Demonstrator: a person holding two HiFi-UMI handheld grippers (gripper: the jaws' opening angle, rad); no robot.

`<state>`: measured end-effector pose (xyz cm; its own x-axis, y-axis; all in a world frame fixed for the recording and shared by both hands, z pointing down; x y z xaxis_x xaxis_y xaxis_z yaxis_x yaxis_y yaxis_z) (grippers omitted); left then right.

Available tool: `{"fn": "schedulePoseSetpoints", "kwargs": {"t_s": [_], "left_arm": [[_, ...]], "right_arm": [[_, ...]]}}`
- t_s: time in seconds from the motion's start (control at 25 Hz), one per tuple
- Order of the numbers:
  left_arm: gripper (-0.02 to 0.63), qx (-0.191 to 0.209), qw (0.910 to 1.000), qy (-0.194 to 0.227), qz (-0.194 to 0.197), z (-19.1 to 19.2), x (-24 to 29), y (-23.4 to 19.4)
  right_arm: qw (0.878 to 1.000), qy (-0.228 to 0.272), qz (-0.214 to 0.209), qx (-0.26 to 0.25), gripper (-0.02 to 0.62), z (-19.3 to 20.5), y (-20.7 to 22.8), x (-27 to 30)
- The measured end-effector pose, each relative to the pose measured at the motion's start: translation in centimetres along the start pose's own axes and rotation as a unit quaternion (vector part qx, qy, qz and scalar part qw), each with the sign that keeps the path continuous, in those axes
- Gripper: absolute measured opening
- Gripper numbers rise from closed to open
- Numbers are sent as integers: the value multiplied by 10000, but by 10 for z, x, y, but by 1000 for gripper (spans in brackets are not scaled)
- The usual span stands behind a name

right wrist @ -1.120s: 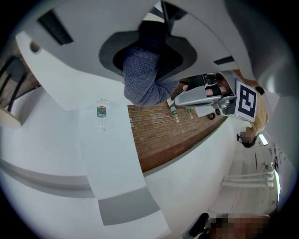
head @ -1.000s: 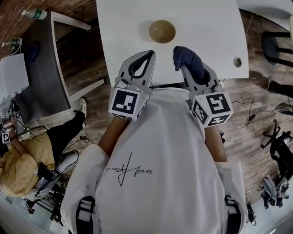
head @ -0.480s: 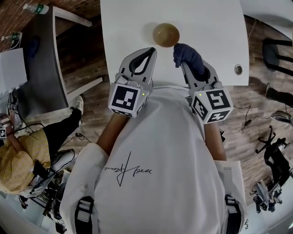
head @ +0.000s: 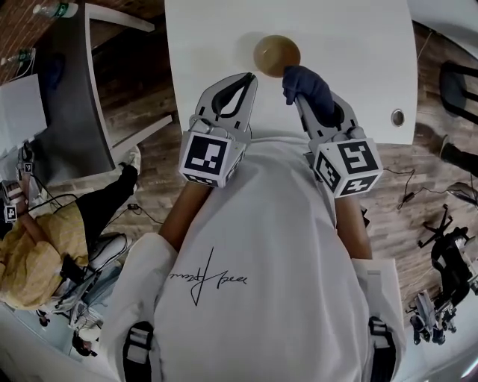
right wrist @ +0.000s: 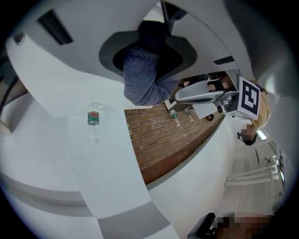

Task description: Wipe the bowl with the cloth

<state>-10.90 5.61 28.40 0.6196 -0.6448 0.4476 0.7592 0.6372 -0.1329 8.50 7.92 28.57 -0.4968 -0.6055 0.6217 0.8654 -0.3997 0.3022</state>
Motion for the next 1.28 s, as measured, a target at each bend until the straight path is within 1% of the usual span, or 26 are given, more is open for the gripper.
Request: {"fn": "schedulePoseSetpoints", "kwargs": {"t_s": [0.16,0.48,0.76,0.92,1.0,1.2,1.28], "left_arm": [[29,-130,9997,-208,-2,7,11,-11],[35,-352,9987,-350,119,19,21,-22],[40,-544,9968,-578,118,32,30,-30],[41,-763,9943,-744,71,41,36,-34],[63,-888,9923,-863,60,47,40,-37],[67,-1152,9870,-1119,65,58,53,-41],[89,-1230,9853,-1183,63,60,57,-42]], "right_arm": [[9999,-108,51,69,71,-1,10,9],[9996,-228,95,161,71,0,14,17],[9993,-261,155,195,71,-1,21,19],[9991,-305,199,236,71,1,26,20],[9989,-328,209,252,71,3,28,21],[9987,-362,217,277,71,4,32,26],[9987,-367,227,282,71,3,33,28]]}}
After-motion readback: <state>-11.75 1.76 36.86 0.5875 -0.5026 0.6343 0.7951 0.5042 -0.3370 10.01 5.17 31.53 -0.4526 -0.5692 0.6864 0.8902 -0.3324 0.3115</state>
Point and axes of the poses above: the fingertips, and each gripper's own axes: x forward along the fingers, y to its right, z out of its underside, the point moved 9 cm from there along -x, backward along the fingers, and after that the axes turned 6 degrees about -y, right-handed, at the moved point
